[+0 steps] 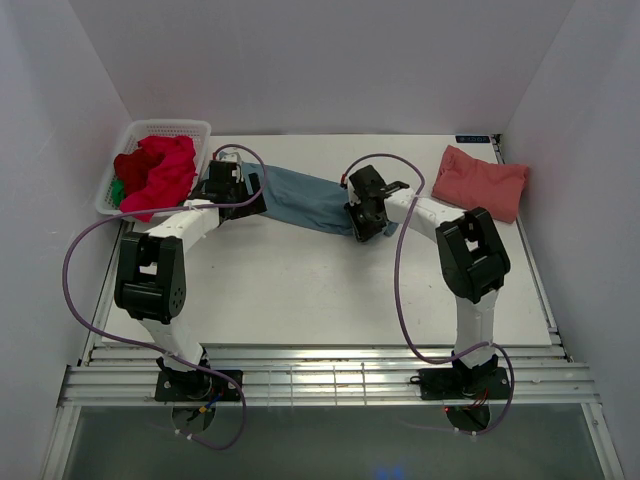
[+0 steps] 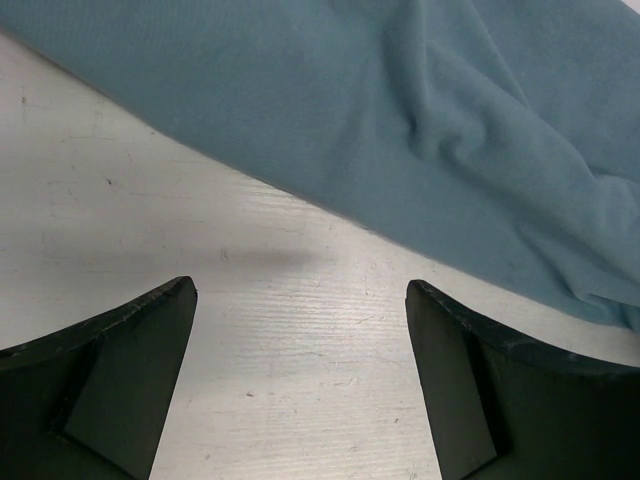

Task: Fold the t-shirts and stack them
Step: Flatten out the tshirt

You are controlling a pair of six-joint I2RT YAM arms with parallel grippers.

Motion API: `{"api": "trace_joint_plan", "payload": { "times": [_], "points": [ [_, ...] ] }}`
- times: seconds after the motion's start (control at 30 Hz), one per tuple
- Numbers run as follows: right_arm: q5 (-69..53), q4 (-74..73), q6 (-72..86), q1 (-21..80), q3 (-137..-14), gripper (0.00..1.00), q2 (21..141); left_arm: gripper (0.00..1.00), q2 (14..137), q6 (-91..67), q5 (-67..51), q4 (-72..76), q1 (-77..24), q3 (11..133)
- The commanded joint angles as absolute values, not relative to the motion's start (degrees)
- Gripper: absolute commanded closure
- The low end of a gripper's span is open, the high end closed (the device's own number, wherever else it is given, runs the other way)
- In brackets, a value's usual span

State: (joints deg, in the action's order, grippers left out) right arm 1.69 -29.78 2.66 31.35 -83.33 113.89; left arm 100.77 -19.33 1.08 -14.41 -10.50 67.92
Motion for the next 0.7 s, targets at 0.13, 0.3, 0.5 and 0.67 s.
{"api": "trace_joint_plan", "payload": {
  "times": [0.13,0.3,0.5,0.67],
  "points": [
    [0.6,-30.7,1.8,31.3,-87.9,0.92,114.4,0.04,98.5,-18.6,3.4,-13.2,-9.7,68.4],
    [2.6,-41.9,1.5,31.4,-111.8,0.92,114.3,0.05,98.6,-19.1,6.6,-14.1,-8.7,70.4],
    [6.4,-51.5,2.2,31.2,-142.0,0.92,114.9,0.05,98.4,-20.0,8.1,-14.9,-6.2,72.3],
    [17.6,-41.7,2.8,30.9,-123.3,0.92,98.8,0.05,97.6,-21.1,9.5,-14.7,-5.0,72.3]
  ]
}}
